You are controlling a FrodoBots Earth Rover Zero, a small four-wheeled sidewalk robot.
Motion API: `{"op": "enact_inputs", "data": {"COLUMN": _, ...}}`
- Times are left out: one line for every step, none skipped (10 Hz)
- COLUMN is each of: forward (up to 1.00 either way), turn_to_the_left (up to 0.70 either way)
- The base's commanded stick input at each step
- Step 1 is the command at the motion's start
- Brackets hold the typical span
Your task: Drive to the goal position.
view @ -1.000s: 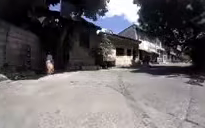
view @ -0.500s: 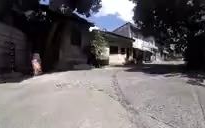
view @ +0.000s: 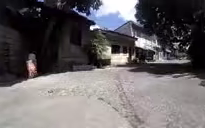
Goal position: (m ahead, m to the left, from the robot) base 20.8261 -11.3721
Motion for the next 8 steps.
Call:
{"op": "enact_inputs", "data": {"forward": 0.85, "turn_to_the_left": 0.0}}
{"op": "enact_inputs", "data": {"forward": 0.85, "turn_to_the_left": -0.21}}
{"op": "enact_inputs", "data": {"forward": 0.85, "turn_to_the_left": -0.34}}
{"op": "enact_inputs", "data": {"forward": 0.85, "turn_to_the_left": -0.34}}
{"op": "enact_inputs", "data": {"forward": 0.85, "turn_to_the_left": -0.34}}
{"op": "enact_inputs", "data": {"forward": 0.85, "turn_to_the_left": -0.34}}
{"op": "enact_inputs", "data": {"forward": 0.85, "turn_to_the_left": -0.34}}
{"op": "enact_inputs", "data": {"forward": 0.85, "turn_to_the_left": -0.34}}
